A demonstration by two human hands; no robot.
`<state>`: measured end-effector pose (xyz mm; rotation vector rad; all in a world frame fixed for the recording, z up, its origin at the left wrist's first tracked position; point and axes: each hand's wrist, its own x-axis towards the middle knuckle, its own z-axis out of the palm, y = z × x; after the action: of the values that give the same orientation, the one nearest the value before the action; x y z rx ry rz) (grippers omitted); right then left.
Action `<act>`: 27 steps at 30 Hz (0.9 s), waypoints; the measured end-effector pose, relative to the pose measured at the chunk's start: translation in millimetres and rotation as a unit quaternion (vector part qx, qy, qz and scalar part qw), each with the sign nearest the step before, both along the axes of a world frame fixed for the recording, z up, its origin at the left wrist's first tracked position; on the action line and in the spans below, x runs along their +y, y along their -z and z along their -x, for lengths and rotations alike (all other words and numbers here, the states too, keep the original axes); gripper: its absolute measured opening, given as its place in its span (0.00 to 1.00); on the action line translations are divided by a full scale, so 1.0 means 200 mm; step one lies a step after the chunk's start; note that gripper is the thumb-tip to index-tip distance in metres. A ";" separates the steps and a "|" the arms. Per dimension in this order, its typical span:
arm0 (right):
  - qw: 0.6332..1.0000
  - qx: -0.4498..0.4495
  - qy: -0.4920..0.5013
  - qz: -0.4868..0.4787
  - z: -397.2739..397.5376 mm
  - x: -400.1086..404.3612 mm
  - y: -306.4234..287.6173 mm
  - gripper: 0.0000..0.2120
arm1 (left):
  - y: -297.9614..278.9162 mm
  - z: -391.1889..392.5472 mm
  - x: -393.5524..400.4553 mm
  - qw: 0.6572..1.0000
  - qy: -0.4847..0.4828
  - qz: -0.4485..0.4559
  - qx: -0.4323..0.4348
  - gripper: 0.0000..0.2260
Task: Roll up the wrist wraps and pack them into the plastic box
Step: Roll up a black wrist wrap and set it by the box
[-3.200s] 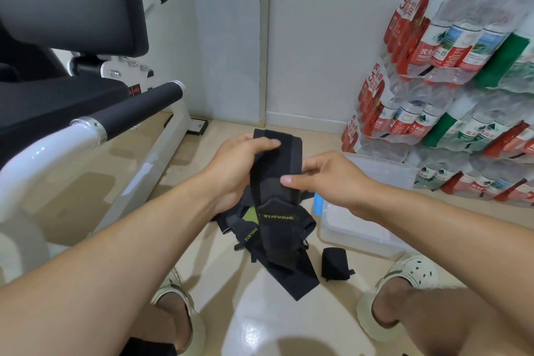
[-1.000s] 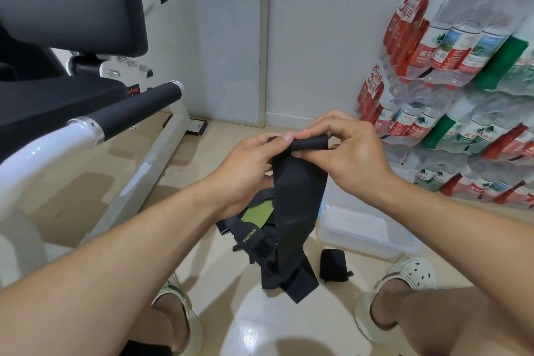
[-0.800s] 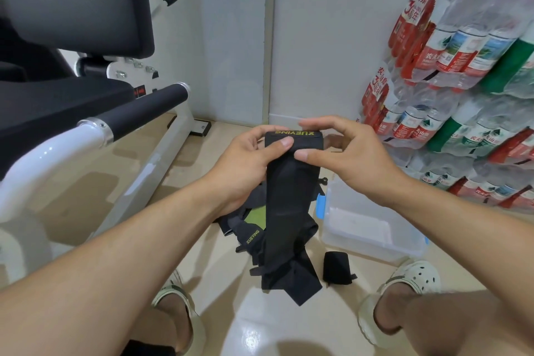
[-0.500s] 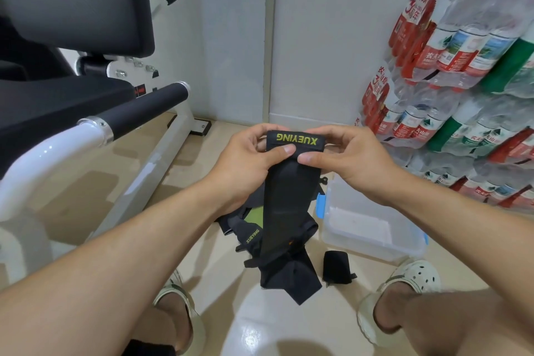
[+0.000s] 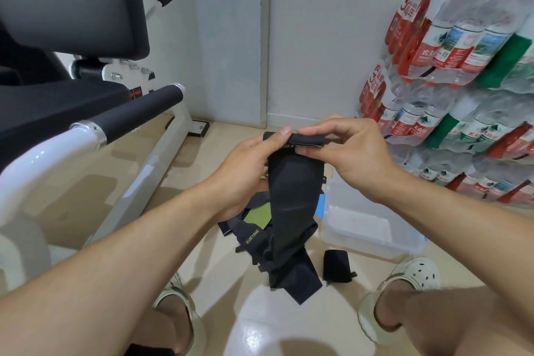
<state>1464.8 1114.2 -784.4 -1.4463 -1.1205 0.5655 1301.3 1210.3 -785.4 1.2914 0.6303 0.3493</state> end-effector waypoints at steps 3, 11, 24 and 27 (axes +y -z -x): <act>1.000 -0.001 -0.008 0.008 -0.01 0.00 0.01 0.14 | 0.00 -0.01 0.00 0.999 -0.025 0.024 -0.025 0.15; 0.990 0.107 -0.048 0.080 -0.04 -0.01 0.01 0.24 | 0.02 0.00 0.03 0.997 -0.045 0.006 -0.055 0.12; 0.991 0.061 -0.014 0.118 -0.04 -0.01 0.03 0.14 | 0.05 -0.02 0.02 0.997 -0.050 0.010 -0.056 0.14; 0.994 0.051 -0.017 0.097 -0.03 0.00 0.03 0.14 | 0.03 -0.01 0.00 0.998 -0.030 0.025 -0.052 0.13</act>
<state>1470.5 1113.8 -789.6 -1.5479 -1.0333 0.7808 1303.9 1211.0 -790.9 1.2006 0.5878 0.4450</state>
